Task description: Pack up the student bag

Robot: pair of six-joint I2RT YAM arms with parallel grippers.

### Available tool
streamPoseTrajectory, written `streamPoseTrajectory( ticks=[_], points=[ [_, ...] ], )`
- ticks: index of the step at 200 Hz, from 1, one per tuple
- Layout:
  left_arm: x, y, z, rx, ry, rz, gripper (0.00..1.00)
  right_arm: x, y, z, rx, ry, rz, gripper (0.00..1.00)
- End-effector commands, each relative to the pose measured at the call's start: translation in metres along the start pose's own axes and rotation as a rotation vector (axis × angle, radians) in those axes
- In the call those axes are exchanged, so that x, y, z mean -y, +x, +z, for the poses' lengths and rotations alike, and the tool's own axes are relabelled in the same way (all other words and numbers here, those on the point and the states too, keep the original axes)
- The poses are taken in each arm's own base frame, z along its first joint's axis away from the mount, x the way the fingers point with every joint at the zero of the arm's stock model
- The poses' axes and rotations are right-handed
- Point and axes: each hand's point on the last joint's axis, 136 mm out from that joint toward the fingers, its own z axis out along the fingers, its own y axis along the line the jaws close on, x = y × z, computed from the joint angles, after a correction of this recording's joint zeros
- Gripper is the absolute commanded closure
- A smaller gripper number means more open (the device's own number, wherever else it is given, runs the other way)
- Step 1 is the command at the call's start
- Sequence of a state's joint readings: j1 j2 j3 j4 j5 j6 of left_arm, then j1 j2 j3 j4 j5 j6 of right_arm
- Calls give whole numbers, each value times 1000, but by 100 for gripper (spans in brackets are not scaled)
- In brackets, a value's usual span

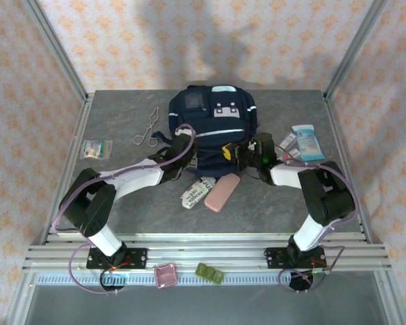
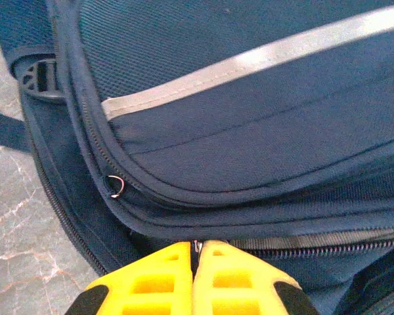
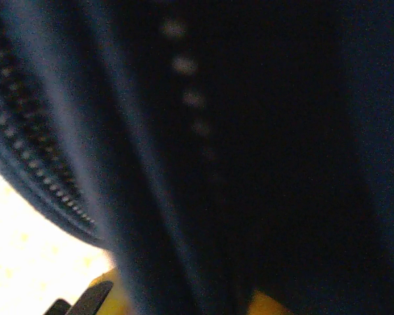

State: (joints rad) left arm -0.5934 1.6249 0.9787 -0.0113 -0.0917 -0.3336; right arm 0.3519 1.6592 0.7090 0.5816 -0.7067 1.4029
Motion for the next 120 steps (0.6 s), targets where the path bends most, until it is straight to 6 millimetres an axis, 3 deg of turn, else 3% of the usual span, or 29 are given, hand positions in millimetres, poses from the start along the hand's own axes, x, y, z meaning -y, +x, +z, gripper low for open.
streamPoseTrajectory(
  ticks=[1, 38, 83, 120],
  points=[
    [-95, -26, -5, 108, -322, -98, 100, -15, -19, -25, 71, -51, -47, 100],
    [-128, -34, 10, 126, -375, -197, 100, -23, -14, -30, 46, -56, -96, 100],
    [-144, -30, 22, 98, -429, -218, 100, -24, -14, -28, 19, -50, -114, 100],
    [-170, -46, 30, 110, -485, -273, 100, -28, -4, -21, -24, -38, -157, 100]
  ],
)
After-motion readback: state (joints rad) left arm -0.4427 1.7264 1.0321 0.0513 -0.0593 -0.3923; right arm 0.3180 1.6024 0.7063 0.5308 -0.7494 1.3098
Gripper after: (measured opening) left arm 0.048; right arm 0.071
